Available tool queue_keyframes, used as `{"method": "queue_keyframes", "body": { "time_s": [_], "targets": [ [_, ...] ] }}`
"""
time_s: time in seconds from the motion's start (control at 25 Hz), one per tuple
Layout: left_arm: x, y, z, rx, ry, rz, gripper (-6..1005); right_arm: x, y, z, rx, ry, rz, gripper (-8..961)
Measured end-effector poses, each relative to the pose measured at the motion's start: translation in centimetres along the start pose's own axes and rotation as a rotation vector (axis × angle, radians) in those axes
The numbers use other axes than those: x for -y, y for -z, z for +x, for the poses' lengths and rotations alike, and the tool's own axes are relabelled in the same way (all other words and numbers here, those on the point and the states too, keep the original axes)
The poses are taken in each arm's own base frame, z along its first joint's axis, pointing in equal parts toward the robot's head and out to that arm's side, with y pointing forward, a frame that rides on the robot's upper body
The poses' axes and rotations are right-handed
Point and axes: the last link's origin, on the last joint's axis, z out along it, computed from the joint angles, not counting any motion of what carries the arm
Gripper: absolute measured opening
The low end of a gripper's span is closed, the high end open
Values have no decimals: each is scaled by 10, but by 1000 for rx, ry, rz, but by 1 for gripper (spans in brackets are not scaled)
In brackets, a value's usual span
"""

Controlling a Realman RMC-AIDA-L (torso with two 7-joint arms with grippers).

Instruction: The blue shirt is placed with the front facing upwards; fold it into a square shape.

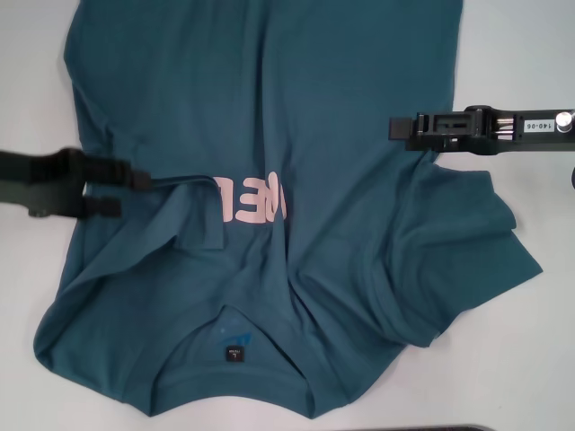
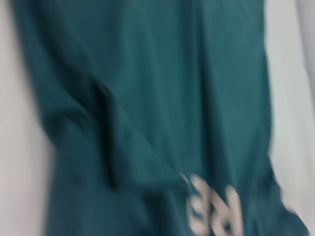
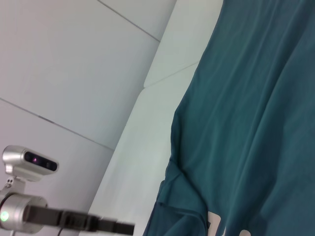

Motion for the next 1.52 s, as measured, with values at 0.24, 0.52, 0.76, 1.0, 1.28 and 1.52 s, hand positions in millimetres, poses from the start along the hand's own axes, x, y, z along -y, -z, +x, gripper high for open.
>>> {"method": "queue_keyframes", "body": {
  "time_s": [0.24,0.52,0.76,1.0,1.28,1.52],
  "targets": [
    [16,-7,18,-132,54,96,735,0,1,0,0,-1,2,695],
    [25,-18,23,-134,54,164,735,1,2,0,1,-3,3,693],
    [18,-34,26,-118,30,168,735,2,2,2,3,-7,5,690],
    [-3,-50,32,-102,-15,102,734,2,3,3,6,-13,4,688],
    [-19,-17,35,-169,-35,-138,734,3,3,3,7,-14,4,686],
    [2,9,19,-143,-39,-116,734,3,2,3,4,-4,8,684]
  ]
}}
